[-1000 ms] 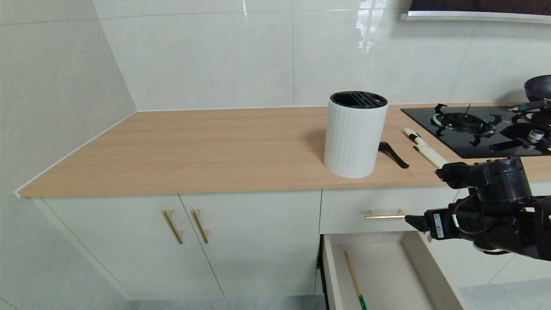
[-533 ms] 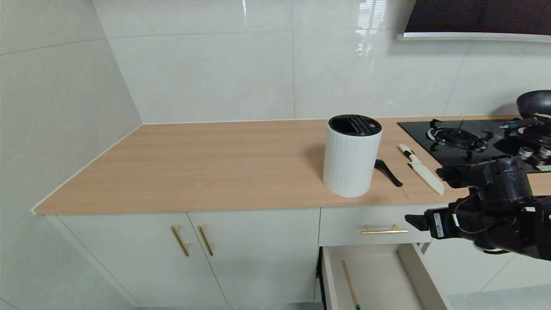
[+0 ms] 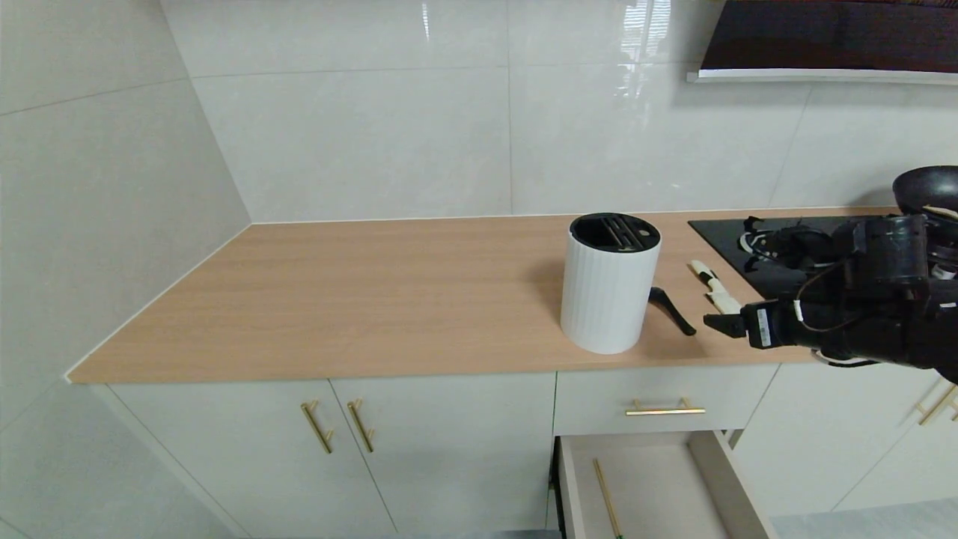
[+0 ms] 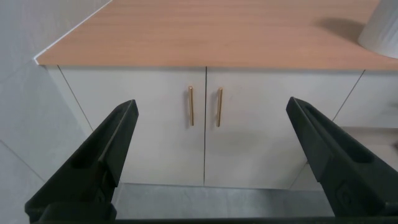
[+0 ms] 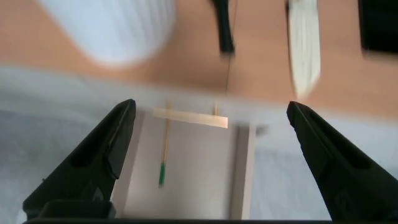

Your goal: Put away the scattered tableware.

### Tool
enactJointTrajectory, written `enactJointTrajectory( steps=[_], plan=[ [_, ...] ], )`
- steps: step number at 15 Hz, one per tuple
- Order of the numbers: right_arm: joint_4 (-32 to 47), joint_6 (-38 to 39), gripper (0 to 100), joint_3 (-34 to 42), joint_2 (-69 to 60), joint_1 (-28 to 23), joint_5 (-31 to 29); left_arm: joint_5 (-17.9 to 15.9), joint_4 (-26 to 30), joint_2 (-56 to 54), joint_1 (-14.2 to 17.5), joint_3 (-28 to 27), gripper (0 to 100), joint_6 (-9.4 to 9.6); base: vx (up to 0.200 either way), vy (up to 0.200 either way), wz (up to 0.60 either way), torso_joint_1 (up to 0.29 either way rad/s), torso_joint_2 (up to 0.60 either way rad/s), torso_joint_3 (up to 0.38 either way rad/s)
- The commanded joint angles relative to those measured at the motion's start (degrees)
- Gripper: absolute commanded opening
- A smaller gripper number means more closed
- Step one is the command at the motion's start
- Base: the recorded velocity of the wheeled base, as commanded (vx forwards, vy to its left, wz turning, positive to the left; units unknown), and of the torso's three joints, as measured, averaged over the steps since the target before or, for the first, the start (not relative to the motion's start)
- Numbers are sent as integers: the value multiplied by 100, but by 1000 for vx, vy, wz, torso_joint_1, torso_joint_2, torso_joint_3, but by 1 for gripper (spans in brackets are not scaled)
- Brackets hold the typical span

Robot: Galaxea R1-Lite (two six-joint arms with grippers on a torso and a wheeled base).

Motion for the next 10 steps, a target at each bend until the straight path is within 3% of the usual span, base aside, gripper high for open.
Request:
enactJointTrajectory(
  steps=[1,6,10],
  plan=[
    [-7,-421,100,-996,1257,-461,593,2,-2,1,0,1,100,-4,0,0,0,0,0,0],
    [28,-465,100,-2578,2724,-531,707,2,-2,1,0,1,100,-4,0,0,0,0,0,0],
    [1,-447,100,-2630,2944,-557,918,2,-2,1,0,1,100,-4,0,0,0,0,0,0]
  ],
)
